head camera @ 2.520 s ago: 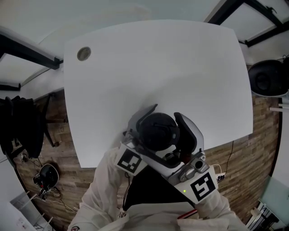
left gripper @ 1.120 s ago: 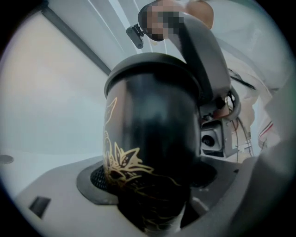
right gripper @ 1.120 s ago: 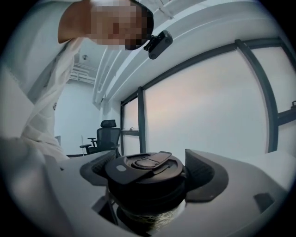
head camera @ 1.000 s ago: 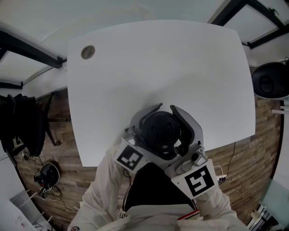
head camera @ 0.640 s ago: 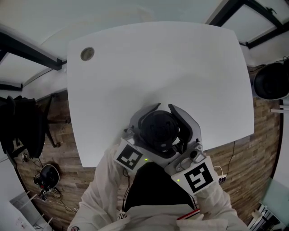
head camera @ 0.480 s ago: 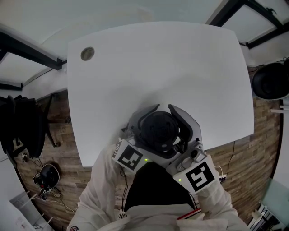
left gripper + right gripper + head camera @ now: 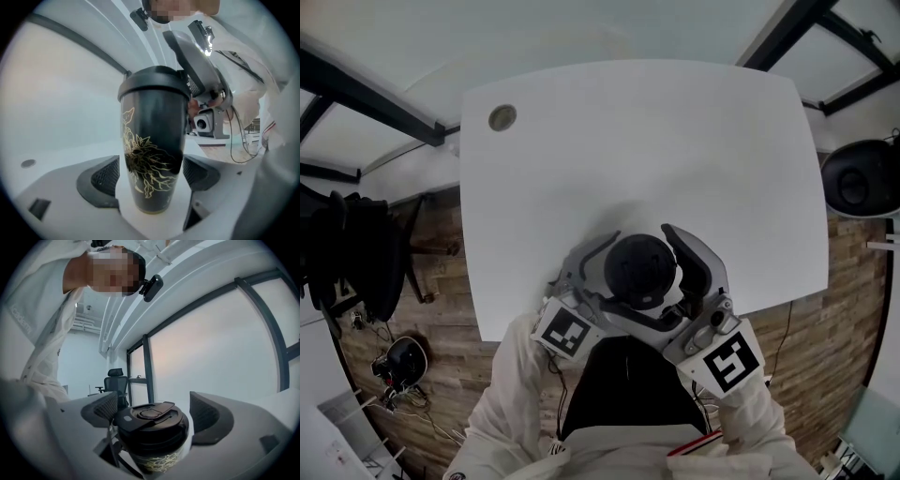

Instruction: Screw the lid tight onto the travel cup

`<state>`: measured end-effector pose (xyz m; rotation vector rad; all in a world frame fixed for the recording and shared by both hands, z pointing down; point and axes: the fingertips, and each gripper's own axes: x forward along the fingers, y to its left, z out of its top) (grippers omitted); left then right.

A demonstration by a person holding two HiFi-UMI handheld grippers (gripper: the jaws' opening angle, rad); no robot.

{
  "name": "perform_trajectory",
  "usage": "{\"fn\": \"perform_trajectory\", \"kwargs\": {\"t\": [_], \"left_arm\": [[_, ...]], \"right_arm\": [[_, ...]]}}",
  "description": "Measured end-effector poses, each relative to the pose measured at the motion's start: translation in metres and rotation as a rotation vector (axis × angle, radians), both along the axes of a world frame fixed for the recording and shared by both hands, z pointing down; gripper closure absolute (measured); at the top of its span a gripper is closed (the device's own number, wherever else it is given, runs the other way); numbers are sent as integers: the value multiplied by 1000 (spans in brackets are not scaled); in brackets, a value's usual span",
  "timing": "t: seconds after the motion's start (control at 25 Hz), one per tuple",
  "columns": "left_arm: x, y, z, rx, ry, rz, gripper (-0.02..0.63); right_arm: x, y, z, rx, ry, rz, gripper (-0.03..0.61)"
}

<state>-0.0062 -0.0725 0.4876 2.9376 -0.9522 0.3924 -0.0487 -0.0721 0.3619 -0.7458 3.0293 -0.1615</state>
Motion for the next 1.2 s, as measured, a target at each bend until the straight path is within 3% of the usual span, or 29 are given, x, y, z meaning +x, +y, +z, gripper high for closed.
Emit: {"fn": "perform_trajectory", "kwargs": {"t": [0.12,0.2,0.32,0.36,0.4,0.44,0.48,0.56,0.68,0.84,0.96,1.2], "left_arm": [[-26,16,-7,-21,-13,-31,189],[-53,29,-27,-76,66,-100,189],[-99,47,-84,-160,180,-291,194],[-110,52,-107,-151,197,-355,226],[-119,55,-129,-134,214,-414,320],[-124,56,-149,-116,232,-461,471],[-123,57,-168,-101,246,-491,539],[-109,60,-205,-60,252,-520,565],[-86,66,-246,30,239,-548,589],[-64,66,-269,72,197,-573,606],[-62,64,-282,91,214,-622,606],[-56,59,-299,149,157,-639,606]], "right_arm": [[14,1,-23,-18,-35,39,118],[29,3,-41,-47,-31,66,120],[52,13,-66,-108,13,106,146],[60,16,-77,-113,25,133,185],[68,18,-90,-112,32,163,259],[76,18,-104,-105,35,192,322],[84,19,-118,-97,35,217,355],[102,22,-142,-84,32,263,443],[126,32,-164,-68,26,324,520],[148,38,-179,-31,9,382,555],[152,42,-183,-26,-6,383,557],[155,39,-181,-27,9,405,558]]}}
